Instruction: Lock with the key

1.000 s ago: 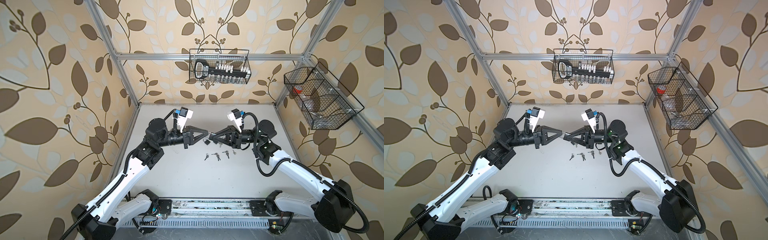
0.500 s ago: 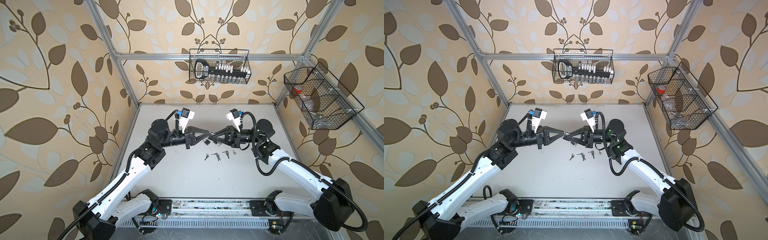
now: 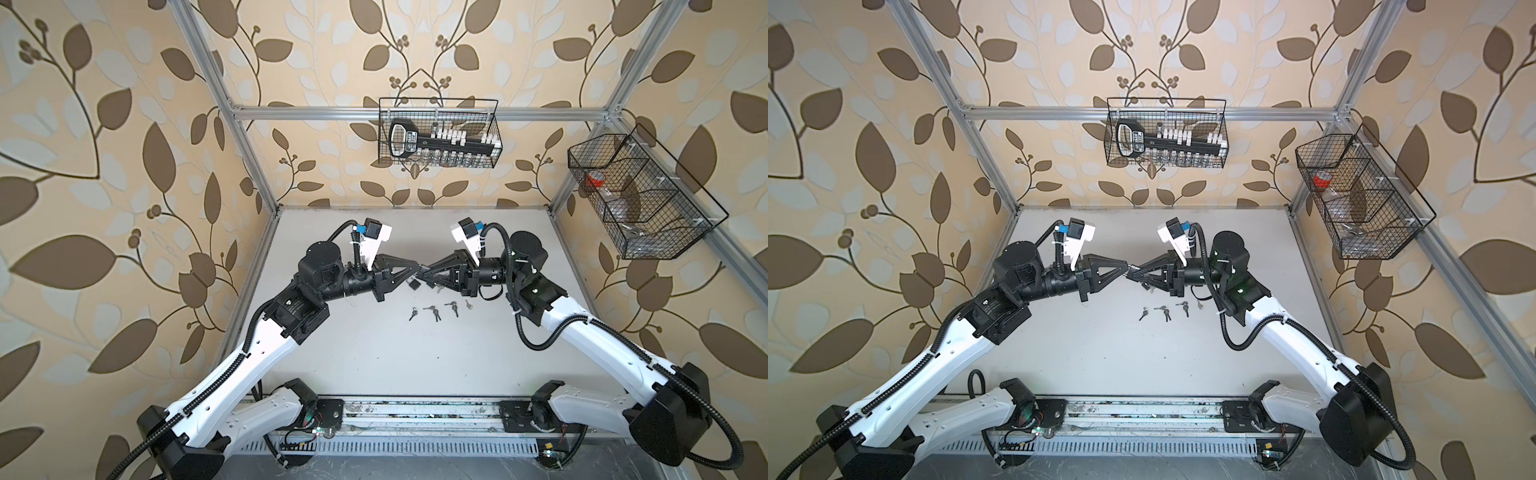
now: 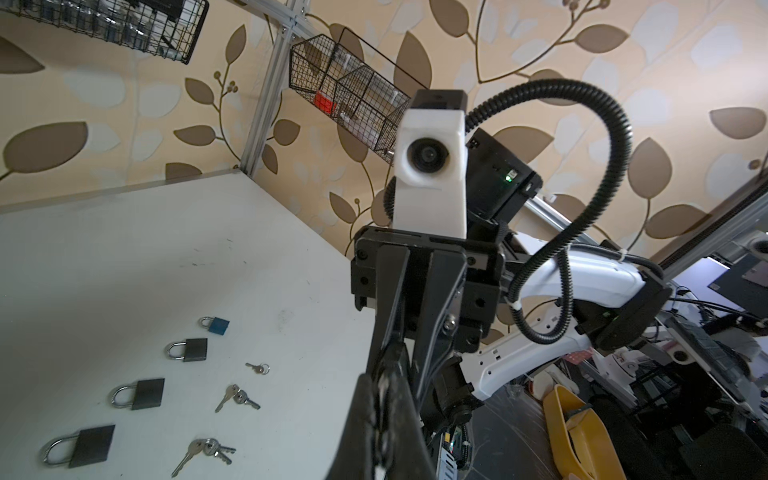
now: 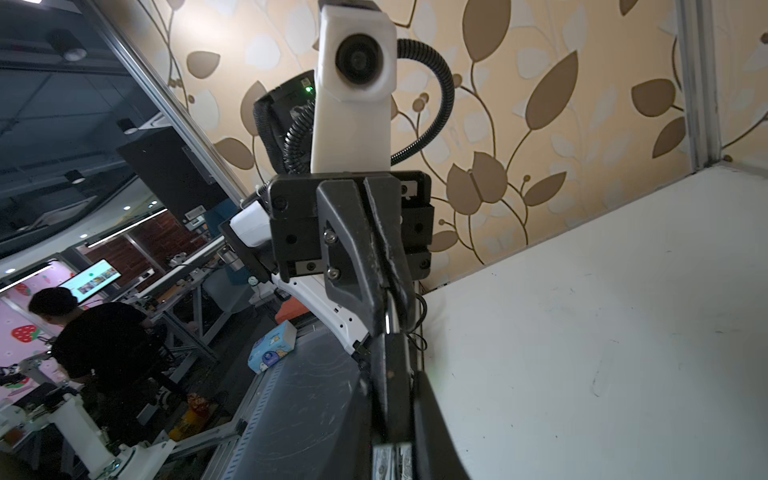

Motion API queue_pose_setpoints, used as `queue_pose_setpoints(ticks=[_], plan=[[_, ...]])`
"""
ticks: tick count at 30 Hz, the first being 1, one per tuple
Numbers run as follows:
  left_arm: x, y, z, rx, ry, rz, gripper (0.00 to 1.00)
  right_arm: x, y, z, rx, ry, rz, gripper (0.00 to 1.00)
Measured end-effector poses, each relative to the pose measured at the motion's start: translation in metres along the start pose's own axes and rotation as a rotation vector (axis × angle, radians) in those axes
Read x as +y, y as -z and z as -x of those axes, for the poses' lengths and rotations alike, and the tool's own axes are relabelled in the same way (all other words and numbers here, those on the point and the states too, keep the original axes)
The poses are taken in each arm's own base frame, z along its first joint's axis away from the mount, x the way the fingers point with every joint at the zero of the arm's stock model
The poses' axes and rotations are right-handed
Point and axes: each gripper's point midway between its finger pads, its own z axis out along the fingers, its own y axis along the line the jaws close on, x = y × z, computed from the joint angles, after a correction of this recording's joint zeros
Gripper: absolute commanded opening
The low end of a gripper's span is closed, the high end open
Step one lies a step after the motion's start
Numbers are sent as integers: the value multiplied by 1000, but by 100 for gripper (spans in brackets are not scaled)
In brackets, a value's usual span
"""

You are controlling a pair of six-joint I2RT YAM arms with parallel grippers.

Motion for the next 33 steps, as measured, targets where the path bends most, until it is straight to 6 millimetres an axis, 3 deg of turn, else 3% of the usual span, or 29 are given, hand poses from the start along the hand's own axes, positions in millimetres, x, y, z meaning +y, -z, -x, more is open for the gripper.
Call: queue_pose_setpoints(ticks=[4,7,11,16,23,28,33], plan=[[-1,-3,-11,45,16,16,0,-3,8,-10,-2,77,-89,39],[10,-6,-26,102,57,59,0,-7,17,-13,-26,148,-167,48],[30,-4,-36,128,92,169,0,-19,33,-13,-70,233,-313,50],[46,2,-29,113,100,290,0,-49,50,-11,-104,301,-510,52],[57,3,-31,118,115,350,0,-84,65,-33,-82,382,-677,54],[58,3,-32,121,130,355,0,-87,61,-51,-70,447,-677,55],[57,3,-31,114,144,353,0,-68,46,-51,-103,532,-632,55]])
